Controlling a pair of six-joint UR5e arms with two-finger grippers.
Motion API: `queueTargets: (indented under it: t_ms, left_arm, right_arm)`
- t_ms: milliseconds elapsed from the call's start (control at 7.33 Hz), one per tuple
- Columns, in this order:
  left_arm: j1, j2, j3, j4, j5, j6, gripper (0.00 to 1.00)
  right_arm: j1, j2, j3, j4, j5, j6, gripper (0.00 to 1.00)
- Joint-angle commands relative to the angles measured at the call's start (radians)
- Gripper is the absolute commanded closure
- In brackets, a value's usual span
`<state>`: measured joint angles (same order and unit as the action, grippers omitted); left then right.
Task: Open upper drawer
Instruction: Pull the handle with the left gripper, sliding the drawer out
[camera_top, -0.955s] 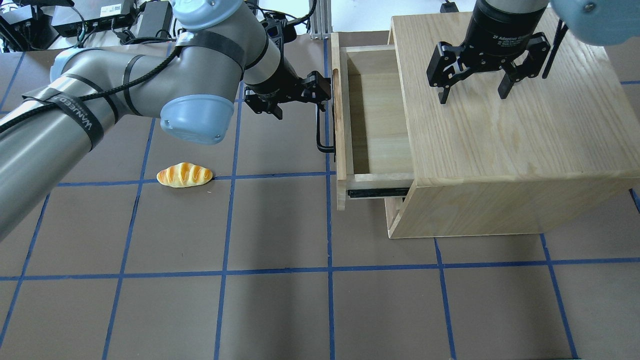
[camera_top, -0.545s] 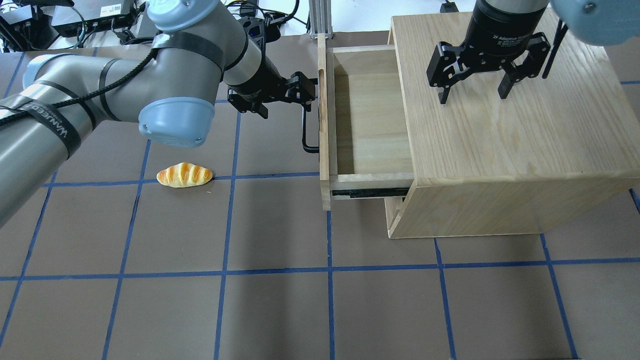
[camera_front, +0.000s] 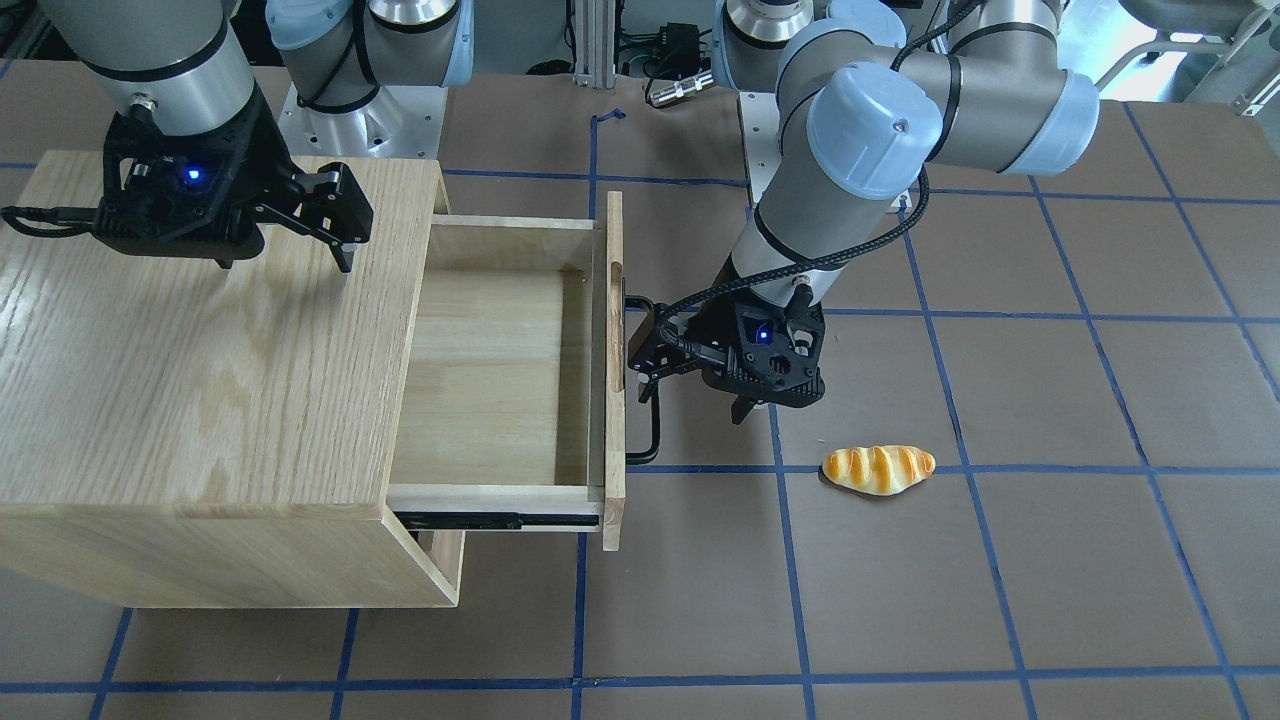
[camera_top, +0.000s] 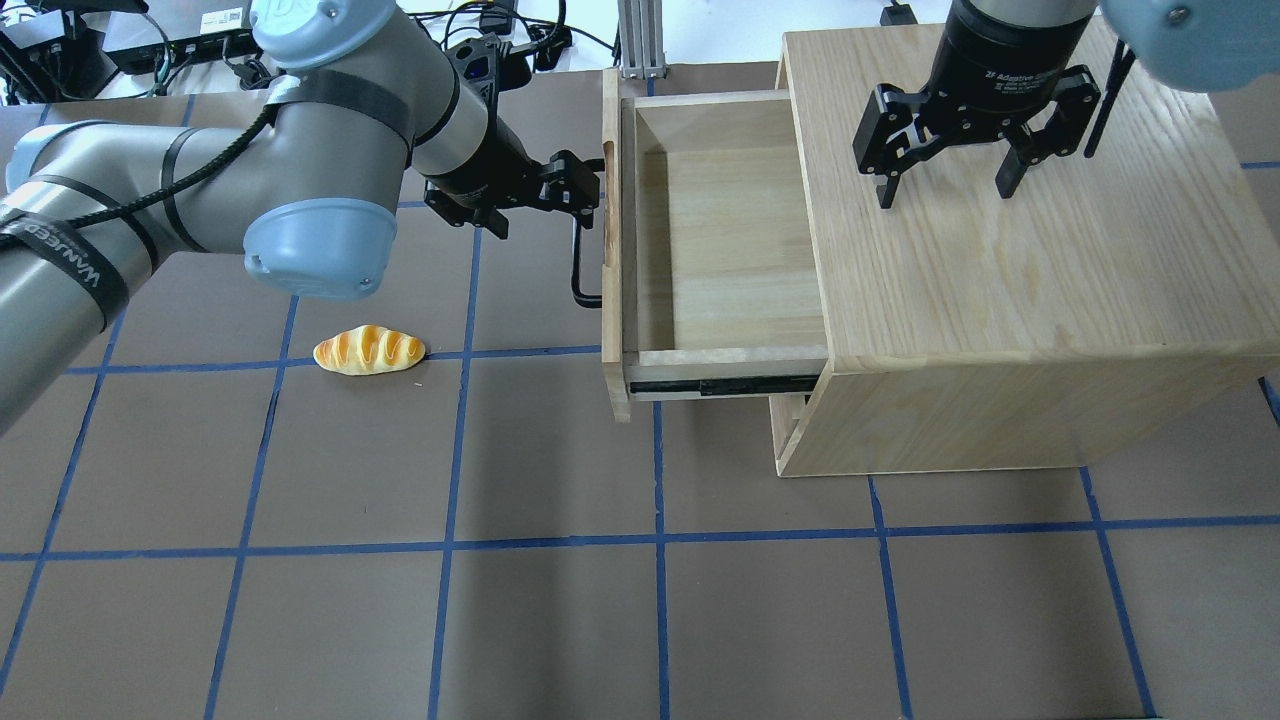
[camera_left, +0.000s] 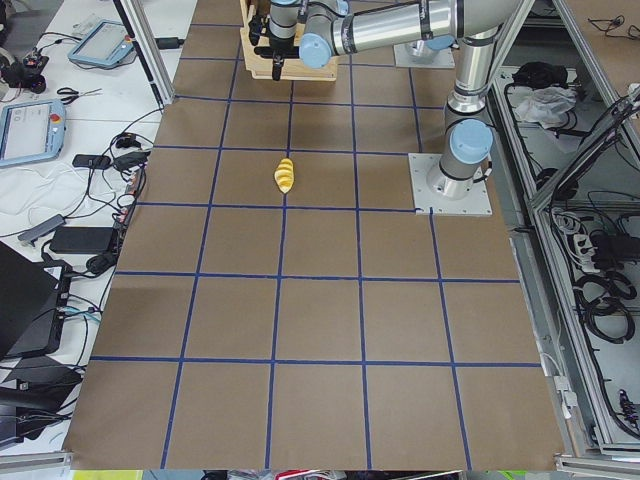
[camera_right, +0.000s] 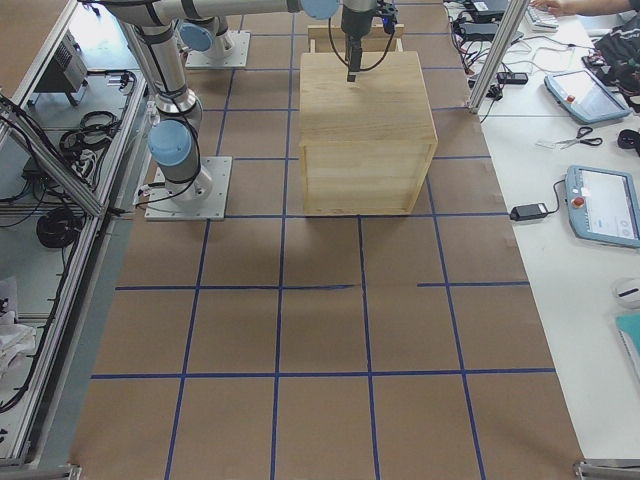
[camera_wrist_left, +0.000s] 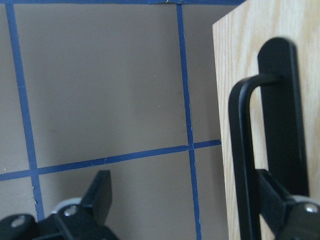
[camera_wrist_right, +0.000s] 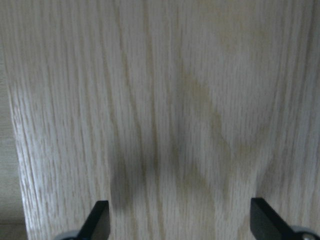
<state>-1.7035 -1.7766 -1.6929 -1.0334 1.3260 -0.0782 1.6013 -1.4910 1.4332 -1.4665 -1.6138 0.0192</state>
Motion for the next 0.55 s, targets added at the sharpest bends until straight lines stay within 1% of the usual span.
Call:
queueTargets:
  t_ms: [0,409]
  left_arm:
    - [0.025,0.019,-0.008,-0.011,-0.004,0.009,0.0]
    - [0.056,0.046,-0.014,-0.059,-0.004,0.07,0.0]
  right_arm:
    - [0.0,0.0,0.001,0.0,0.0,0.001,0.0]
    - [-0.001,0.0,0.0,0.0,0.0,0.001,0.0]
